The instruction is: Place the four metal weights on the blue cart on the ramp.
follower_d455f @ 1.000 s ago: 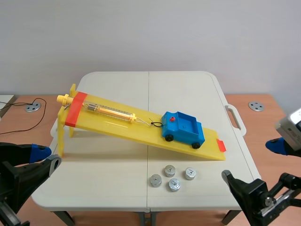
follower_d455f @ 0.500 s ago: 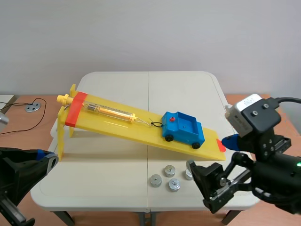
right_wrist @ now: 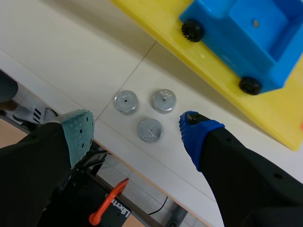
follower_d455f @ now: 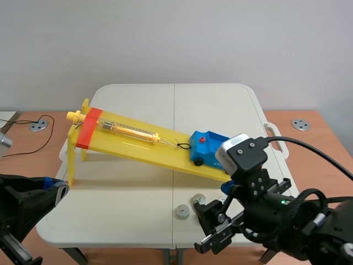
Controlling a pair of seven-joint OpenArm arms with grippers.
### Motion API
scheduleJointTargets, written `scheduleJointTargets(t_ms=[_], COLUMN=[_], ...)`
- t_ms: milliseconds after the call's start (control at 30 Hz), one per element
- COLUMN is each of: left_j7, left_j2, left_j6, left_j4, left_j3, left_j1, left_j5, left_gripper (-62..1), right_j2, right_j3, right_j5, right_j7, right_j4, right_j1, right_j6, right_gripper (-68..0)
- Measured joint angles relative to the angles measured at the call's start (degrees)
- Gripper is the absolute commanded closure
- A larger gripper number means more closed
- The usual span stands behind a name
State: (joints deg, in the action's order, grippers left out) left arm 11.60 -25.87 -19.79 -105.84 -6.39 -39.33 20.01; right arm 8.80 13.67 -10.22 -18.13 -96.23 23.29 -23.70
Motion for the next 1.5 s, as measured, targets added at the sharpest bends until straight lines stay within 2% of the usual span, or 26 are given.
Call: scheduleJointTargets(t_ms=[267, 400, 833, 1100, 1500], left_j7=[0.0, 0.02, 0.24, 0.24, 0.37], left_j2=[0.0, 0.0, 0.0, 0.0, 0.0], left_j6=[0.0, 0.0, 0.0, 0.0, 0.0], left_j4=[0.0, 0.0, 0.0, 0.0, 0.0], left_j3=[0.0, 0.0, 0.0, 0.0, 0.0], left_j1=[0.0, 0.0, 0.0, 0.0, 0.0], left_j5=[0.0, 0.0, 0.0, 0.0, 0.0], left_gripper=[-2.9, -2.9, -2.9, -2.9, -2.9], right_j2=[-3.08, -3.89, -6.14, -6.45, -7.87], right_j3=[3.39, 4.92, 10.01, 11.74, 12.35], right_j5=[3.96, 6.73, 12.63, 14.05, 14.1], right_j7=[0.09, 0.2, 1.81, 2.84, 3.72], right_j4=[6.08, 7.13, 14.27, 19.1, 23.02], right_j1=[-3.02, -3.91, -8.37, -10.84, -13.25], right_j6=[1.03, 3.19, 6.49, 8.72, 9.25], right_gripper=[-37.9, -37.9, -35.9, -35.9, -33.1])
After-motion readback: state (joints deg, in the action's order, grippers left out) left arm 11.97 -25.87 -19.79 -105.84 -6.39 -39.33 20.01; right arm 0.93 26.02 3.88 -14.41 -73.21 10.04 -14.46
